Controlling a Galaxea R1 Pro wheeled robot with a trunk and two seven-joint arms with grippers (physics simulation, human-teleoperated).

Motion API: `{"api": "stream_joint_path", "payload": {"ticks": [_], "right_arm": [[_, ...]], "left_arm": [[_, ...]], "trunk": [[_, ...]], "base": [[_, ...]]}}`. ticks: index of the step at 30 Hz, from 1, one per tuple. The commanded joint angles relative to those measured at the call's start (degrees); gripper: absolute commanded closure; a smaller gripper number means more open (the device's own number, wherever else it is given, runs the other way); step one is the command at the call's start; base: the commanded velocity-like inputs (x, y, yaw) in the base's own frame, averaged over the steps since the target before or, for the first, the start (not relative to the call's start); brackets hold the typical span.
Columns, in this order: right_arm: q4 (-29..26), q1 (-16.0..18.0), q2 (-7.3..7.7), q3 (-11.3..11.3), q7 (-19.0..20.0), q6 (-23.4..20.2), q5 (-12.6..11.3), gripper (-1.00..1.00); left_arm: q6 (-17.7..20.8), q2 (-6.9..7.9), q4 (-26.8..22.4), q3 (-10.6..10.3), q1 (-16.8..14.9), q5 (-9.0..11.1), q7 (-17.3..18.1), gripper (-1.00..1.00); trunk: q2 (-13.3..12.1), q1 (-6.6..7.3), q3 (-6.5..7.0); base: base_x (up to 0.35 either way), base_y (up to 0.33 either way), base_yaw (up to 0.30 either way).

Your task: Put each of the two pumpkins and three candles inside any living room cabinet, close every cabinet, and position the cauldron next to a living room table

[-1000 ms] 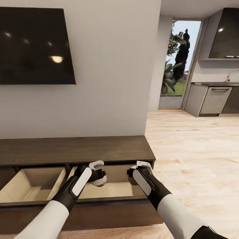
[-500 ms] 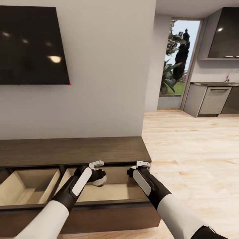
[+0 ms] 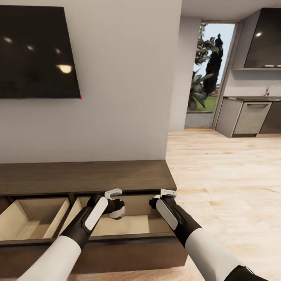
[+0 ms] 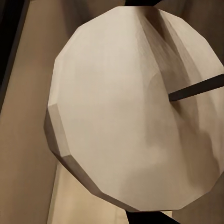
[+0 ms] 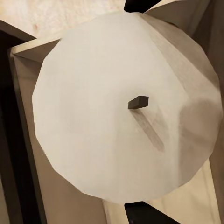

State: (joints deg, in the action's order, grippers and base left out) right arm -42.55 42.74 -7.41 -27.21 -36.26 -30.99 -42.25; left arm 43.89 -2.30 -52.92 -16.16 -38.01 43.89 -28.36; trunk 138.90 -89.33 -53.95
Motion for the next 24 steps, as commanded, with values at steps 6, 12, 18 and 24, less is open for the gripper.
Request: {"api": "stream_joint_path", "payload": {"ticks": [6,12,18,24], "right_arm": [[-0.1,0.1,0.03,-0.2,-0.6,0.0,-0.5,1.0],[-0.1,0.1,0.03,-0.2,-0.6,0.0,-0.5,1.0],[-0.1,0.1,0.03,-0.2,-0.6,0.0,-0.5,1.0],[-0.1,0.1,0.03,-0.2,-0.6,0.0,-0.5,1.0]], "left_arm": [[0.1,0.02,-0.1,0.0,0.0,0.5,-0.6,1.0],[0.1,0.02,-0.1,0.0,0.0,0.5,-0.6,1.0],[0.1,0.02,-0.1,0.0,0.0,0.5,-0.6,1.0],[0.1,0.02,-0.1,0.0,0.0,0.5,-0.6,1.0]], "trunk": [[2.5,-1.31,-1.14],[4.4,-2.38,-2.27],[4.4,-2.53,-3.6],[4.5,-2.56,-3.82]], "base": [[0.0,0.0,0.0],[0.0,0.0,0.0],[0.0,0.0,0.0],[0.0,0.0,0.0]]}}
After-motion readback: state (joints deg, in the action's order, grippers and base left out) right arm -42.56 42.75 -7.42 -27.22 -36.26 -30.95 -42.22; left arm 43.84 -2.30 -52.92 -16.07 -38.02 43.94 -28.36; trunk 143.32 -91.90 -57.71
